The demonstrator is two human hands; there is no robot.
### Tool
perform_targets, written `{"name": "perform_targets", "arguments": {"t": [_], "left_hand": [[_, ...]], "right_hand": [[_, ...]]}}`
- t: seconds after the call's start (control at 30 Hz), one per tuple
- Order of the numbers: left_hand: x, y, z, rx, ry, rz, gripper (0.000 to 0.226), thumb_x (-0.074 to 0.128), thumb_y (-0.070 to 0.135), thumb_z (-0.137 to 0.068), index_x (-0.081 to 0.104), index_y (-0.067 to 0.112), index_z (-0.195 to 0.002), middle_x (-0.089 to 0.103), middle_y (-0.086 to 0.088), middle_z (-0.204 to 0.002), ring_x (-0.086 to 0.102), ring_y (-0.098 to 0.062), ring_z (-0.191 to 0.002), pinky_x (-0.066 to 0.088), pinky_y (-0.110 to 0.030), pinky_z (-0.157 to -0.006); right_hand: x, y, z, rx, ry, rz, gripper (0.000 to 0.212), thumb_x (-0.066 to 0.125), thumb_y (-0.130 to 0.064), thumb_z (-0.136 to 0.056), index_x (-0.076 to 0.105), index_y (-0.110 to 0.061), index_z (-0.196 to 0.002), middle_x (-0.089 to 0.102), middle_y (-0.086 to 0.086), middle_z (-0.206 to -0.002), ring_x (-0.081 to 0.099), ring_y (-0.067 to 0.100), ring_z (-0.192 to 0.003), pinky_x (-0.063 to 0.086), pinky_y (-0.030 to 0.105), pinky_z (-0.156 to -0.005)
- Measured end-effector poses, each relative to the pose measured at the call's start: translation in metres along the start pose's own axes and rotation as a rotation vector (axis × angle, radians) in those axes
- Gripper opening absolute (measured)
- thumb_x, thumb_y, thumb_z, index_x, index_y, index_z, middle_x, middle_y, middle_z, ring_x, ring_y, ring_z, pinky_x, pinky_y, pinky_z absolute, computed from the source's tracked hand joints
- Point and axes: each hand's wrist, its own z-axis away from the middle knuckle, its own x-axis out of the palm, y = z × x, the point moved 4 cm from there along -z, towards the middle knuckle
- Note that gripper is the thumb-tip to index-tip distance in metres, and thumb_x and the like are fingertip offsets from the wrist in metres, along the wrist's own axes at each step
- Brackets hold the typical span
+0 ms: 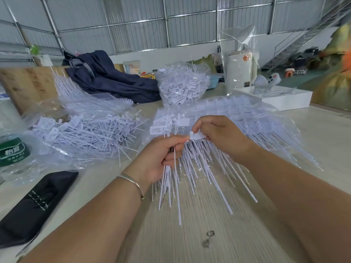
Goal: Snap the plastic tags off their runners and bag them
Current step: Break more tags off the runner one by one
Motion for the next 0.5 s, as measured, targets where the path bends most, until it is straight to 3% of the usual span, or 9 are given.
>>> {"name": "perform_targets", "arguments": {"t": [0.07, 0.13, 0.23, 0.3, 0.4, 0.5], "left_hand": [[0.0, 0.001, 0.0, 0.013, 0.011, -0.037, 0.042, 0.061, 0.015, -0.09, 0.065, 0.022, -0.049, 0.04, 0.01, -0.05, 0.022, -0.003, -0.038, 0.008, -0.022, -0.044], [0.001, 0.003, 0.0, 0.03, 0.017, -0.068, 0.035, 0.063, 0.014, -0.089, 0.064, 0.021, -0.054, 0.038, 0.009, -0.05, 0.022, -0.005, -0.039, 0.009, -0.023, -0.045], [0.004, 0.006, -0.001, 0.042, -0.018, -0.074, 0.017, 0.065, 0.013, -0.086, 0.057, 0.017, -0.071, 0.032, 0.008, -0.051, 0.021, -0.006, -0.042, 0.012, -0.021, -0.043], [0.004, 0.007, -0.001, 0.028, -0.065, -0.099, 0.019, 0.069, 0.012, -0.08, 0.057, 0.017, -0.067, 0.029, 0.008, -0.05, 0.022, -0.006, -0.039, 0.014, -0.017, -0.04], [-0.004, 0.006, 0.002, -0.04, -0.119, -0.24, 0.029, 0.078, 0.008, -0.068, 0.052, 0.018, -0.062, 0.026, 0.006, -0.05, 0.021, -0.006, -0.039, 0.018, -0.016, -0.035], [-0.009, 0.003, 0.001, -0.074, -0.099, -0.27, 0.027, 0.077, 0.011, -0.07, 0.051, 0.016, -0.066, 0.025, 0.005, -0.052, 0.02, -0.007, -0.04, 0.017, -0.016, -0.035]], "right_hand": [[-0.004, 0.003, -0.001, 0.047, -0.053, -0.006, 0.034, 0.04, 0.0, -0.089, 0.07, -0.012, -0.078, 0.044, 0.001, -0.059, 0.037, 0.017, -0.06, 0.031, 0.027, -0.057], [-0.008, 0.003, -0.002, 0.079, -0.095, -0.053, 0.032, 0.041, 0.001, -0.088, 0.07, -0.009, -0.081, 0.046, -0.011, -0.052, 0.04, 0.007, -0.054, 0.034, 0.018, -0.056], [-0.012, 0.006, -0.005, 0.11, -0.127, -0.153, 0.032, 0.041, 0.004, -0.087, 0.07, -0.007, -0.079, 0.049, 0.003, -0.062, 0.039, 0.007, -0.054, 0.037, 0.023, -0.063], [-0.013, 0.009, -0.006, 0.122, -0.17, -0.173, 0.034, 0.042, 0.003, -0.086, 0.07, -0.011, -0.073, 0.051, 0.011, -0.072, 0.041, 0.009, -0.057, 0.04, 0.021, -0.06], [-0.022, 0.018, -0.006, 0.154, -0.205, -0.038, 0.034, 0.045, -0.003, -0.086, 0.072, -0.014, -0.069, 0.052, 0.006, -0.067, 0.04, 0.01, -0.056, 0.036, 0.018, -0.053], [-0.041, 0.033, -0.009, 0.202, -0.08, -0.06, 0.037, 0.043, 0.0, -0.086, 0.073, -0.013, -0.069, 0.055, 0.01, -0.069, 0.04, 0.017, -0.058, 0.035, 0.023, -0.054]]}}
